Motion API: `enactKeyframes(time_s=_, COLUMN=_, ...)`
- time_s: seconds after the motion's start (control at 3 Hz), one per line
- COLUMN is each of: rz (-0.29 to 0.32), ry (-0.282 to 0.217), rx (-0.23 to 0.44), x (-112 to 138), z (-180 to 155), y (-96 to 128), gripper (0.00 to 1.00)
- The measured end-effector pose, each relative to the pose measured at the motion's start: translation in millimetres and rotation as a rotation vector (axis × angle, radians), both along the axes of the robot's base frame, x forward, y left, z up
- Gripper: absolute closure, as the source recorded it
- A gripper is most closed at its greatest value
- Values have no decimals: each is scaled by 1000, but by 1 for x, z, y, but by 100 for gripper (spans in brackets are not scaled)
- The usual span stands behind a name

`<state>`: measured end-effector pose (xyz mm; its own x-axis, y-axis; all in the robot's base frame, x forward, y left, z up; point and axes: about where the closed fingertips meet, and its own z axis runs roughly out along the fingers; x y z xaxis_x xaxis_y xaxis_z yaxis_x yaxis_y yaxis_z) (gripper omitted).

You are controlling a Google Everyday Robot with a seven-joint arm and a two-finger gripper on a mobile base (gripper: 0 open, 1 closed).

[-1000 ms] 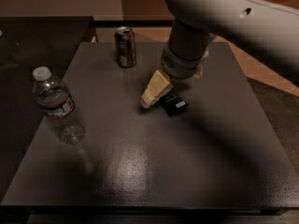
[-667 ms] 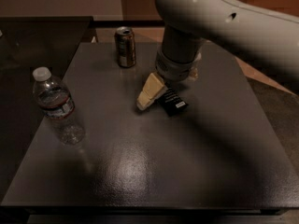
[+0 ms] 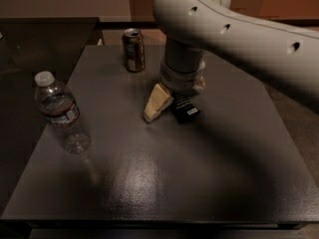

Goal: Pick rxbar chocolate

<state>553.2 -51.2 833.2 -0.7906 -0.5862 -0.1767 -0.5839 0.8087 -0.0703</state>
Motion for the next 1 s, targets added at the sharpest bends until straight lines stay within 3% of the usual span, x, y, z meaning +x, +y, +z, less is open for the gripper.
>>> enactKeyframes(time_s=0.33, rz=0, ry=12, rx=-1, x=5, z=-7, y=-2, gripper=1)
enactKeyframes(time_s=0.67, rz=5, ry=18, rx=13, x=7, z=-8, y=-3, gripper=17)
enactKeyframes(time_s=1.0, rz=5, ry=24, rx=47, x=7, z=-8, y=-6, gripper=40)
